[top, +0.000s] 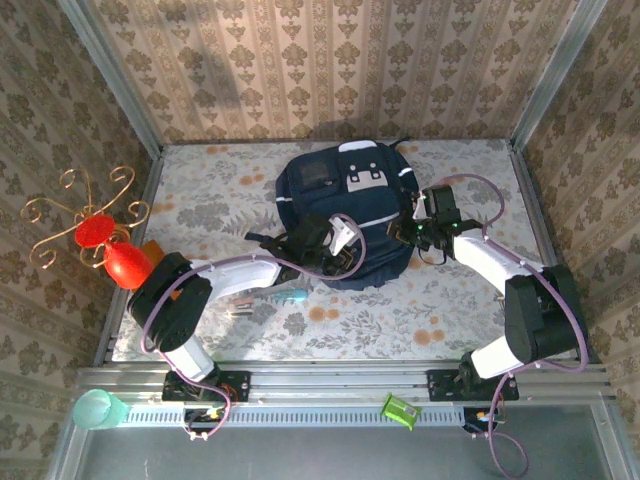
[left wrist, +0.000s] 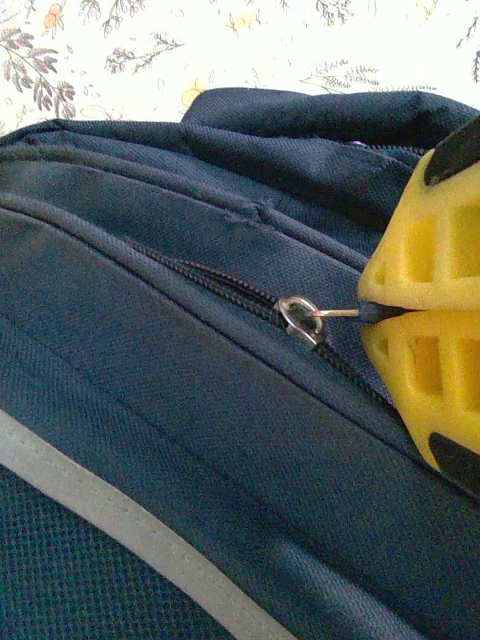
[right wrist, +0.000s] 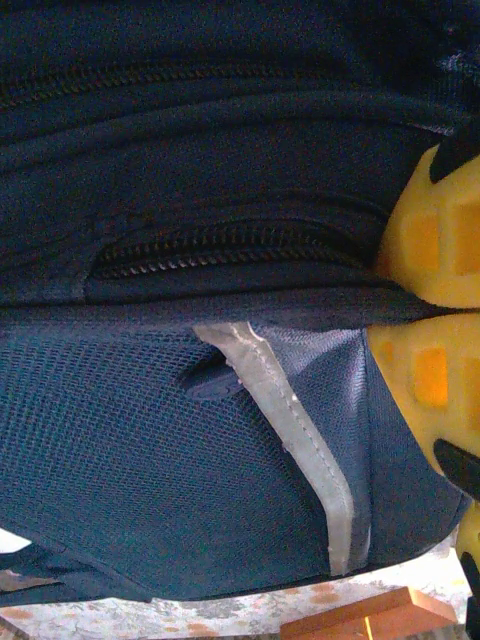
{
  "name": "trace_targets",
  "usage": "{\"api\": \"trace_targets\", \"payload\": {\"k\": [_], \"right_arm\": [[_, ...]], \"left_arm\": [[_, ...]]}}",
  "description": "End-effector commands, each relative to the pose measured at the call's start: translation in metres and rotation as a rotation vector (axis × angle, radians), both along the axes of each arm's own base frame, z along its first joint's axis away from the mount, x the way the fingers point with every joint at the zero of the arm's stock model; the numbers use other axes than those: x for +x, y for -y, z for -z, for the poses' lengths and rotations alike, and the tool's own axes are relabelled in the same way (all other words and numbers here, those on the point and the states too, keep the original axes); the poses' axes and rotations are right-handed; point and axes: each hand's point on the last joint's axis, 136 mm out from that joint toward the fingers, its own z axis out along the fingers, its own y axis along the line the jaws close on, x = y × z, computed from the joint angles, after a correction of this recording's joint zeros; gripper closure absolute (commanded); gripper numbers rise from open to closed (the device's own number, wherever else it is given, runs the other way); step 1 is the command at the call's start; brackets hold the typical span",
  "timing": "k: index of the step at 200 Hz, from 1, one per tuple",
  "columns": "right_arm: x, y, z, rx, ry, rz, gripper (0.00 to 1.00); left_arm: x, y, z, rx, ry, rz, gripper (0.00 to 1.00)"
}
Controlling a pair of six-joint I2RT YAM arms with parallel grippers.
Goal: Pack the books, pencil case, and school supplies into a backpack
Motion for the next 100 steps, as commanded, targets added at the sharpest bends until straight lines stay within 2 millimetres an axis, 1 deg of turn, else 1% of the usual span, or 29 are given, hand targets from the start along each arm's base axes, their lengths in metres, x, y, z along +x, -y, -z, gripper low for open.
{"api": "trace_targets", "payload": {"k": [1,22,74,100], "right_arm": [[0.005,0.009,-0.009,-0.036,0.061,0.001,0.97],[0.001,0.010,-0.014,-0.043,0.057,-0.033,1.00],[0.001,0.013,-0.021,-0.044,0.048,-0.092,1.00],[0.001,0.016,-0.023,-0.062,0.049,-0.110,1.00]], "left_arm": [[0.005,-0.016,0.001,0.046,0.023,-0.030,1.00],[0.015,-0.035,0.004,0.069,0.029,-0.086,1.00],[0.032,-0.073,0.003,0.092,0.041,-0.176,1.00],[0.043,-0.095,0.004,0.119,0.047,-0.235,1.00]]}}
